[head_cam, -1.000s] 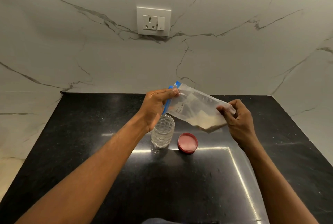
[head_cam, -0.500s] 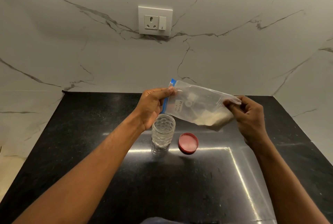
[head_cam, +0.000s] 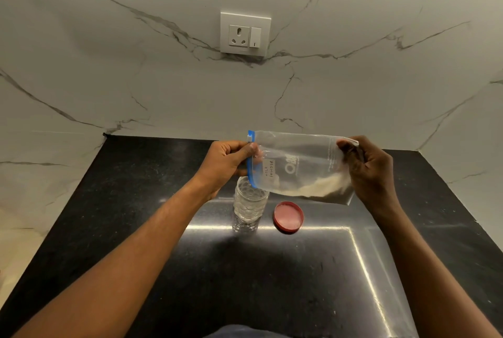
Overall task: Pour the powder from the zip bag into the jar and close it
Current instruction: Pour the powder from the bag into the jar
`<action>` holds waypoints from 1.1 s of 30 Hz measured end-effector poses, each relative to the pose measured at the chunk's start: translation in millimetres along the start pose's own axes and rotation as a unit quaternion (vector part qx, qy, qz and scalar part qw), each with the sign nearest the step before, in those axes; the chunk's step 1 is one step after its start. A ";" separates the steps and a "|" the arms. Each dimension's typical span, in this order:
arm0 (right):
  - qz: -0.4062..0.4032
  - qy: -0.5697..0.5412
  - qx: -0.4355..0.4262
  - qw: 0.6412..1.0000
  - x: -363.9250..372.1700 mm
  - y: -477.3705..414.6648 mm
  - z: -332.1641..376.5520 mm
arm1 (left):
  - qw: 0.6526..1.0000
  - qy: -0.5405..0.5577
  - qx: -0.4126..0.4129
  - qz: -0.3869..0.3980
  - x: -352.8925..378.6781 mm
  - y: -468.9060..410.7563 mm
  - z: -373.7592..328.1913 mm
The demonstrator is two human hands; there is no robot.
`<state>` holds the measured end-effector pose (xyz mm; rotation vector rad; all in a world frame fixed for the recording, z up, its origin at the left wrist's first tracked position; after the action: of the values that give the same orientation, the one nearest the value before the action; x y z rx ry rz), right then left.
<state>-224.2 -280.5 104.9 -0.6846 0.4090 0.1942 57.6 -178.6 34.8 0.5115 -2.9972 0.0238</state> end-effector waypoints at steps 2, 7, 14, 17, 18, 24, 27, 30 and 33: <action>0.013 0.028 -0.013 0.999 2.7 -3.6 2.4 | 1.000 0.004 -0.004 -0.008 -4.2 0.9 4.4; 0.030 0.052 -0.048 0.997 8.8 -7.5 15.9 | 0.999 0.019 -0.020 -0.029 -13.9 4.1 13.2; 0.033 0.092 -0.088 0.991 12.8 -11.1 38.4 | 0.998 0.033 -0.028 -0.040 -20.1 7.0 16.0; 0.039 0.113 -0.108 0.987 13.7 -17.5 45.6 | 0.998 0.041 -0.027 -0.044 -21.4 7.4 14.5; 0.041 0.121 -0.116 0.985 13.1 -20.0 47.6 | 0.998 0.042 -0.028 -0.043 -21.2 7.4 14.2; 0.063 0.155 -0.171 0.971 19.9 -29.8 62.7 | 0.997 0.047 -0.025 -0.050 -21.9 9.5 16.4; 0.064 0.146 -0.182 0.970 20.5 -30.9 65.8 | 0.997 0.050 -0.026 -0.049 -22.5 10.6 18.2; 0.079 0.134 -0.180 0.971 22.0 -31.3 66.6 | 0.997 0.058 -0.027 -0.050 -23.4 11.9 19.0; 0.086 0.126 -0.184 0.971 21.7 -31.4 68.9 | 0.996 0.056 -0.029 -0.055 -23.9 12.4 20.0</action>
<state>-174.2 -258.9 161.8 -1.0455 0.6872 0.3541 74.0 -159.7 12.5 0.6469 -2.8479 -0.0422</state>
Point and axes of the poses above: each hand's wrist, its own y-axis away from the middle knuckle, its own x-axis out of the palm, z = x × y, the point moved 7 cm from there along -y, towards the middle knuckle, and after that the axes turned 2 degrees about -z, right-handed, at the moved point
